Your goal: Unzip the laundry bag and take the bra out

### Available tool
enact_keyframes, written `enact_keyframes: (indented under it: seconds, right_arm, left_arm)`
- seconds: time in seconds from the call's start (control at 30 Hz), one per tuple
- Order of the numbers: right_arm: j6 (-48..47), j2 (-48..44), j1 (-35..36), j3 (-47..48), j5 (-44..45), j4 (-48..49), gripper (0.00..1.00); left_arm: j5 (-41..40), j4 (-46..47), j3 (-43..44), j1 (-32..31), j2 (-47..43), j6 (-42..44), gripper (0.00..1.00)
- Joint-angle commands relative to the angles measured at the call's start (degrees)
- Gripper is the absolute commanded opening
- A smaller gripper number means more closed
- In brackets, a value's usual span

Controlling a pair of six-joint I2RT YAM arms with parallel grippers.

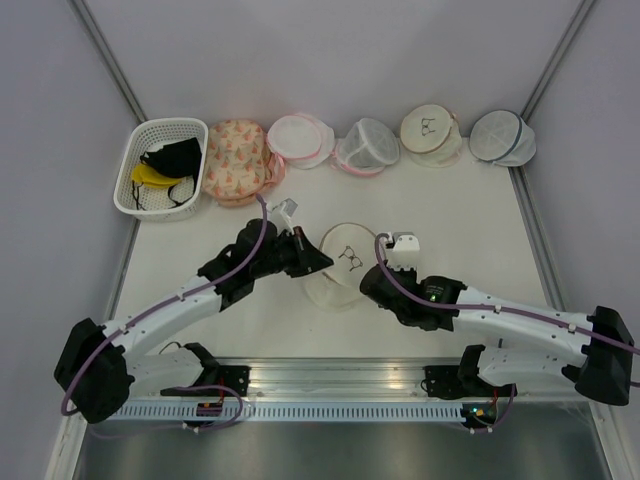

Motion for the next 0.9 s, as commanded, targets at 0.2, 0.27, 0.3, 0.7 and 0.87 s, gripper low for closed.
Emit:
enact_keyframes:
  seconds: [0.2,0.27,0.3,0.7,0.87]
  right_arm:
    - [-1.1,-4.6,-0.5,1.5,4.9,-5.7,0.0]
    - [-1.7,-6.3,-0.5,0.4,3.4,-4.3,0.0]
    - [-2.0,-6.9,-0.5,0.0,2.9,-2.7,0.0]
    - [-11.6,-4.5,-0.6,-7.4,-35.1,35.2,0.0]
    - [-11.7,0.2,-0.5,-6.1,-37.5,38.1,0.0]
  left_arm:
    - [2.2,-4.0,20.0,2.8,15.4,18.2,0.63]
    - [-3.9,-8.6,21.1,2.8,16.1,15.6,0.99]
    - [-6.4,-10.3,21.0,2.8,15.9,14.7,1.0]
    - [-3.5,-3.6,-1.2,0.6,-3.1,-7.3,1.0]
    - [2.8,6.4,-5.0,-0.4,-2.2,-15.1,1.0]
